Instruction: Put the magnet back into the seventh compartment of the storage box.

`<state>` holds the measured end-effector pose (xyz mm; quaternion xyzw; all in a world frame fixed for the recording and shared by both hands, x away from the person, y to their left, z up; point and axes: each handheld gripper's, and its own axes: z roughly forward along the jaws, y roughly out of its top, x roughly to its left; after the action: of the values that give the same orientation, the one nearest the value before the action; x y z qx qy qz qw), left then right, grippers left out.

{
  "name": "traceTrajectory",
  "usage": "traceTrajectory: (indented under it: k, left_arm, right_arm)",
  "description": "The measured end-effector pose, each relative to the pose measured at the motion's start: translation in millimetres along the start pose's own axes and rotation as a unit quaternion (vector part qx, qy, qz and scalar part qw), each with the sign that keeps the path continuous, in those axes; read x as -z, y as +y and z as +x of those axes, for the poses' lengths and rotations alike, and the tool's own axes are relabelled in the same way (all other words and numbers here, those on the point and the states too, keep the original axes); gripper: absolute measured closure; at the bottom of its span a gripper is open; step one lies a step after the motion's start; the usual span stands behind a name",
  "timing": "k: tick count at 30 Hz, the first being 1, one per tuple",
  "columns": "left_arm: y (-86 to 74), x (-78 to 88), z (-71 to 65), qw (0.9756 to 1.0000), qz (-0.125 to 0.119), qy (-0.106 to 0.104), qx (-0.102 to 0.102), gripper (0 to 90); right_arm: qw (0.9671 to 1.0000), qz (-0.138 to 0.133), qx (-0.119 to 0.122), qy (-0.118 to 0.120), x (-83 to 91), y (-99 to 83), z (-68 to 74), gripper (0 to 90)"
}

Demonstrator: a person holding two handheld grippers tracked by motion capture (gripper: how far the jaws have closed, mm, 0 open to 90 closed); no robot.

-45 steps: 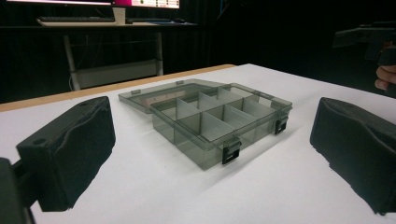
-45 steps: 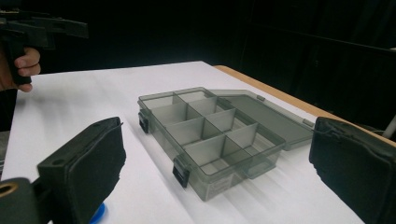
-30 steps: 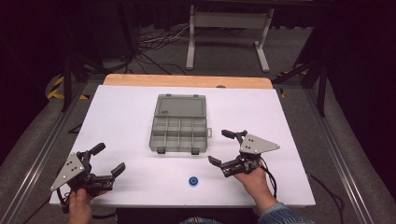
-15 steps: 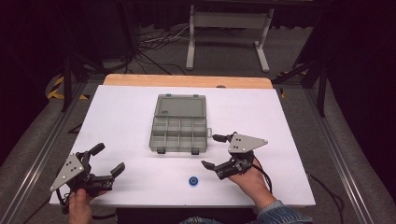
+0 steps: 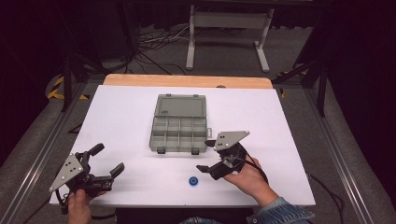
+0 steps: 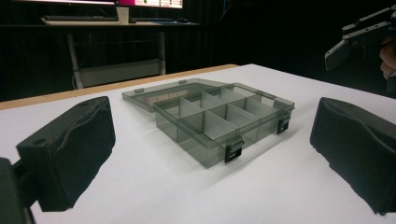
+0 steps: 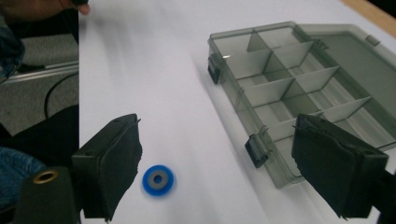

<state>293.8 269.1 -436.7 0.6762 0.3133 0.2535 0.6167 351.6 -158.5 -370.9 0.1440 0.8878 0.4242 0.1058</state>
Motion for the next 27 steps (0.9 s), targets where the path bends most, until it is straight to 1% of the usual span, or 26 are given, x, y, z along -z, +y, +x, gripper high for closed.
traceTrajectory:
  k: [4, 7, 8, 9, 10, 12, 14, 15, 17, 18, 19, 21, 23, 24, 25, 27]
  left_arm:
    - [-0.4, -0.2, 0.4, 1.0, -0.003, 0.001, 0.002, 0.8]
    - [-0.4, -0.3, 0.1, 1.0, -0.001, 0.001, 0.002, 0.8]
    - [-0.1, -0.1, 0.0, 1.0, 0.001, 0.0, 0.001, 0.8]
    - [-0.1, -0.1, 0.0, 1.0, 0.001, 0.0, 0.001, 0.8]
    - [0.0, -0.2, -0.2, 1.0, 0.001, 0.0, 0.001, 0.8]
    - [0.1, -0.2, -0.4, 1.0, 0.001, 0.0, 0.001, 0.8]
    - [0.1, 0.0, -0.3, 1.0, 0.002, 0.0, 0.001, 0.8]
    - [0.1, 0.1, -0.1, 1.0, 0.002, 0.001, 0.001, 0.8]
    - [0.0, 0.3, 0.0, 1.0, 0.001, 0.001, 0.001, 0.8]
    - [0.0, 0.3, 0.0, 1.0, 0.001, 0.001, 0.001, 0.8]
    - [0.0, 0.3, 0.0, 1.0, 0.0, 0.001, 0.002, 0.8]
    - [-0.2, 0.1, -0.1, 1.0, -0.003, 0.003, 0.003, 0.8]
    - [-0.2, 0.0, -0.1, 1.0, -0.002, 0.003, 0.004, 0.8]
    - [0.0, 0.1, -0.1, 1.0, -0.001, 0.002, 0.003, 0.8]
    - [0.1, 0.0, -0.2, 1.0, -0.001, 0.002, 0.003, 0.8]
    - [0.3, 0.1, -0.3, 1.0, 0.001, 0.0, 0.003, 0.8]
  right_arm:
    - [0.9991, 0.038, 0.011, 0.014, -4.4, 7.3, 2.4, 16.0]
    - [0.9967, 0.075, 0.025, 0.019, -9.2, 12.9, 6.0, 16.0]
    - [0.996, 0.083, 0.029, 0.019, -10.3, 14.2, 6.9, 16.0]
    - [0.996, 0.083, 0.029, 0.019, -10.3, 14.2, 6.9, 16.0]
    - [0.9944, 0.098, 0.03, 0.027, -12.4, 16.5, 8.0, 15.7]
    - [0.9917, 0.119, 0.023, 0.042, -15.9, 18.7, 8.2, 14.9]
    - [0.9879, 0.144, 0.017, 0.054, -19.7, 20.2, 8.4, 14.7]
    - [0.9857, 0.158, 0.016, 0.055, -21.6, 20.7, 9.1, 14.7]
    - [0.9836, 0.171, 0.019, 0.056, -24.4, 21.5, 9.6, 14.7]
    - [0.9836, 0.171, 0.019, 0.056, -24.4, 21.5, 9.6, 14.7]
    - [0.9822, 0.178, 0.016, 0.058, -25.3, 21.9, 10.4, 14.7]
    - [0.9799, 0.19, 0.019, 0.056, -27.0, 22.7, 11.3, 14.5]
    - [0.9753, 0.21, 0.026, 0.063, -29.7, 23.6, 12.7, 14.2]
    - [0.9723, 0.224, 0.024, 0.063, -31.1, 24.1, 15.1, 14.0]
    - [0.9706, 0.231, 0.028, 0.063, -31.9, 24.4, 15.6, 14.0]
    - [0.9686, 0.239, 0.03, 0.062, -33.5, 24.9, 17.2, 13.9]
